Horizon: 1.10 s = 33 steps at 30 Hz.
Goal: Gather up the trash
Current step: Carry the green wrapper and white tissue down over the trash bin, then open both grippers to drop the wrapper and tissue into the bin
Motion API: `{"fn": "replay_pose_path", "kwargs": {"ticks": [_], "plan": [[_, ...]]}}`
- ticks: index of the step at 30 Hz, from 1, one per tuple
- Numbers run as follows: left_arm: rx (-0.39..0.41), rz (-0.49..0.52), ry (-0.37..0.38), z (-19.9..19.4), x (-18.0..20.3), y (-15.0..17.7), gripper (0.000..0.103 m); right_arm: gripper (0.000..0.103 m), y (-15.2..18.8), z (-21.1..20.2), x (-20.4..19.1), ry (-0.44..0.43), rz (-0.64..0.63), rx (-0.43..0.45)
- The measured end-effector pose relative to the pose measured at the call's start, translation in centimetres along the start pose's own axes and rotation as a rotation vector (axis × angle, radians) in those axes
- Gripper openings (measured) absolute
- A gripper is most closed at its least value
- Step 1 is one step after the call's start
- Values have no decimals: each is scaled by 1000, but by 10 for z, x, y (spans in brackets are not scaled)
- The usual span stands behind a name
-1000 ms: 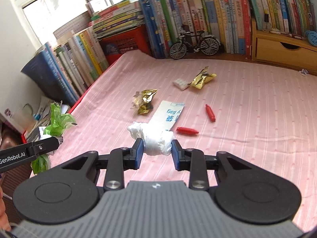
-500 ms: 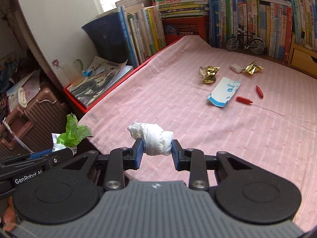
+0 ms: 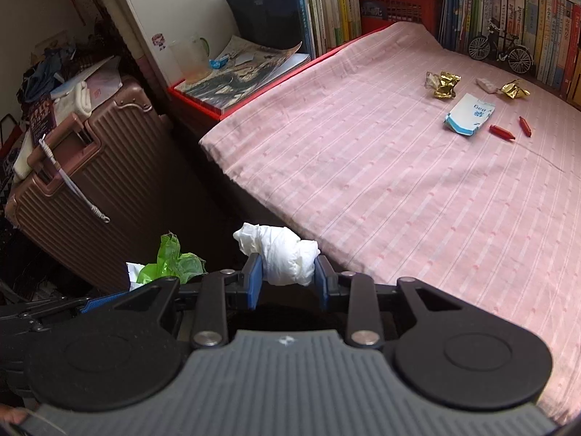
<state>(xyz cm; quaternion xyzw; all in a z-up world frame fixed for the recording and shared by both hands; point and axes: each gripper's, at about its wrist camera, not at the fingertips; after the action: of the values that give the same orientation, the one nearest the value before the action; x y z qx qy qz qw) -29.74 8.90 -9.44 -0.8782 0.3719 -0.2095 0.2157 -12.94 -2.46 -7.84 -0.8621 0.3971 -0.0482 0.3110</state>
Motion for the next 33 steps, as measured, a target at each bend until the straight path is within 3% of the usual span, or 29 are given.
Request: {"fn": "replay_pose_path", "kwargs": {"ticks": [21, 33], "plan": [[-210, -90, -10, 59, -22, 68, 30, 38, 61, 40, -2, -14, -37, -205], [-257, -124, -31, 76, -24, 84, 30, 38, 79, 55, -6, -42, -73, -261]]}}
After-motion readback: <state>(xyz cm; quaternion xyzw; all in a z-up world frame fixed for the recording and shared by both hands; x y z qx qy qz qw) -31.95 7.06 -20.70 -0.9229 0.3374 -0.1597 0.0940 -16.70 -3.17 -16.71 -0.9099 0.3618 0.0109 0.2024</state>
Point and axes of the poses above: each gripper's, at about its wrist camera, not at the fingertips, and z roughly the way its jaws point, x to its right, y to its underside, and after that the axes turned 6 degrees about y, right-handed
